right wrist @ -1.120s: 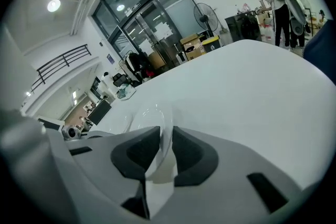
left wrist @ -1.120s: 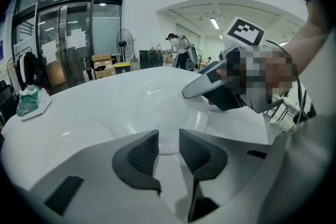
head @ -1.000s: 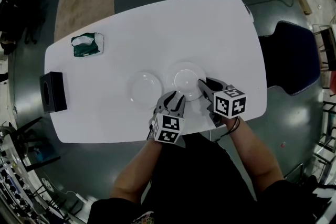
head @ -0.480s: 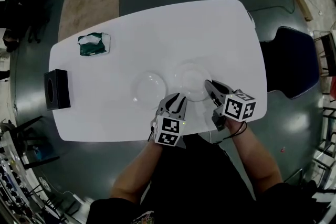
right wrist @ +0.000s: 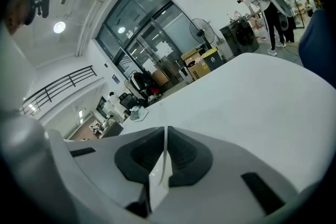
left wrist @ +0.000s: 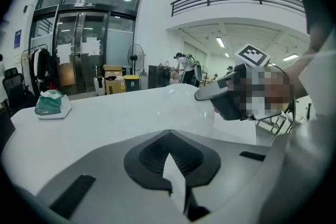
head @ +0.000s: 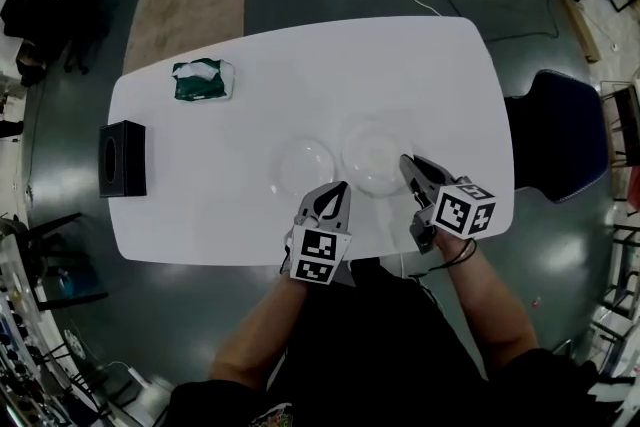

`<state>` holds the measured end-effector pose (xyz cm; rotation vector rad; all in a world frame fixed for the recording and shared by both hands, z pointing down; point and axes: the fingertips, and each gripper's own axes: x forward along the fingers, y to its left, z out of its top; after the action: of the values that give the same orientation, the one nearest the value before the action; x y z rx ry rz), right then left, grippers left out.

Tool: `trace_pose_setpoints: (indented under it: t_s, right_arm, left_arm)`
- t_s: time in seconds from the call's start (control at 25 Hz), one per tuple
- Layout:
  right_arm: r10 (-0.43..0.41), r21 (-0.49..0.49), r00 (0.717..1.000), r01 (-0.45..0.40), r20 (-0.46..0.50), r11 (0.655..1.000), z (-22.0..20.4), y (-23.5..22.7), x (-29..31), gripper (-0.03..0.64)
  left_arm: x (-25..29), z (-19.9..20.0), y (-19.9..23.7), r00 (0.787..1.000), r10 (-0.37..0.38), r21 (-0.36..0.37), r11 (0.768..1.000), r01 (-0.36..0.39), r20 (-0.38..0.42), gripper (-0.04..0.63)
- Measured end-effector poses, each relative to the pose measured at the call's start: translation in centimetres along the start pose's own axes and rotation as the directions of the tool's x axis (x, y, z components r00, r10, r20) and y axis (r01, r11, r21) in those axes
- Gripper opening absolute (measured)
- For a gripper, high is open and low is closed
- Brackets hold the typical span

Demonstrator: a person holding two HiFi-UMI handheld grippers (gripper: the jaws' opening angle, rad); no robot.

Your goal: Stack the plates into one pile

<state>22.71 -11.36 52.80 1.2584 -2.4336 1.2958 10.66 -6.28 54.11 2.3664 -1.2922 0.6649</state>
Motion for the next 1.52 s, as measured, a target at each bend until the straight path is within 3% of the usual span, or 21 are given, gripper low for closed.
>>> trace_pose_setpoints:
  t_s: [0.48,0.96,1.52]
  right_arm:
    - [0.049,-0.041,0.998,-0.05,-0.031,0.998,-1.8,7.0,5.6,0.029]
    - [0.028,-0.024,0.997,-0.03,-0.072,0.999,-5.2,11.4,9.9,0.029]
    - [-0.018,0.161,0.997,0.029,-0.07,0.986,-8.3,10.7,11.1,0.029]
  left_arm:
    - [-5.8,-1.4,8.7,0.994,0.103,-0.063,0.993,-0.1,0.039,0.018]
    - [-8.6,-2.8,14.5,0.993,0.109,-0.07,0.992,-0.106,0.04,0.018]
    - [-9.2,-4.6,15.7,0.997,0.067,-0.079,0.995,-0.064,0.029,0.018]
